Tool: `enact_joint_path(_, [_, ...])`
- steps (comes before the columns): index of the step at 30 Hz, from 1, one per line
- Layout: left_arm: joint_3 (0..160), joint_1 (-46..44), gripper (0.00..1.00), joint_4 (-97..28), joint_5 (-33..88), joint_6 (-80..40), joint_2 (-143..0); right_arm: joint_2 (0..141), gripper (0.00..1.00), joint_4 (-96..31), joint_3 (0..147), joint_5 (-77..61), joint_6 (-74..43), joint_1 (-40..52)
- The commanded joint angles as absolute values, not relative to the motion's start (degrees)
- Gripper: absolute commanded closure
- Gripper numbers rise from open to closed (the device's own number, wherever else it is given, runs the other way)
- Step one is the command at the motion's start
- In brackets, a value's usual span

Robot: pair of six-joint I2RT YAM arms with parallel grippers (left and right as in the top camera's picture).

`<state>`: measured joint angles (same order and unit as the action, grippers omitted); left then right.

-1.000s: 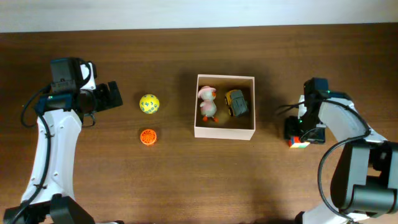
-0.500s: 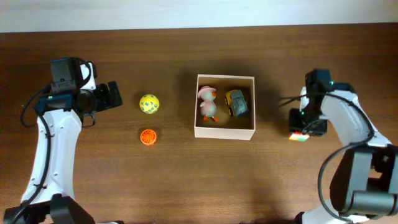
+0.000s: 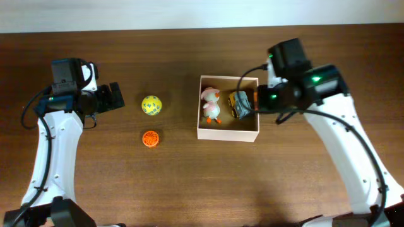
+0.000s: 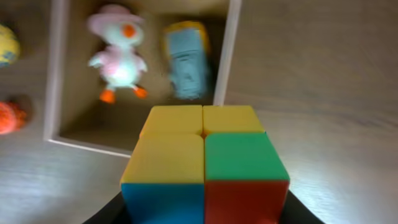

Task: Pack container
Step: 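Place the cube into the box with the right gripper, then withdraw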

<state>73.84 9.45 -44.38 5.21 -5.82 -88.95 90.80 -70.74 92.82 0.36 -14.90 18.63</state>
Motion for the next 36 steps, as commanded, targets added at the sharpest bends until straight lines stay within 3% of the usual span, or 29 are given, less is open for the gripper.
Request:
enact_joint_path(1, [74.96,9.65,0.01,-44.25,5.8,-6.37,-89.36,92.73,0.6,-67.72,90.39,0.86,-19.0,23.16])
enact_joint_path(11, [74.96,9.65,0.01,-44.25,5.8,-6.37,-89.36,100.07,0.58,-56.66,78.63,0.86,-23.0,25.5])
enact_joint_path(17, [74.96,9.65,0.01,-44.25,5.8,-6.37,-89.36,100.49,0.38,-55.9,78.41,2.66,-22.79,25.54])
enact_joint_path(27, [74.96,9.65,0.01,-44.25,5.8,-6.37,-89.36,95.07,0.28,-61.95,88.55,6.87,-18.72,25.28])
enact_joint_path(29, [74.96,9.65,0.01,-44.21,7.05,-6.96,-89.36,91.92,0.2,-65.78,94.61,6.5,-19.03,23.51])
enact_joint_path(32, [74.96,9.65,0.01,-48.21,19.09,-8.27,-89.36,86.91,0.11,-70.72,101.14,5.65,-20.43,17.8])
enact_joint_path(36, [74.96,9.65,0.01,-51.07,20.84,-8.27,-89.36,82.13,0.02,-74.06,102.1,2.11,-20.43,8.86])
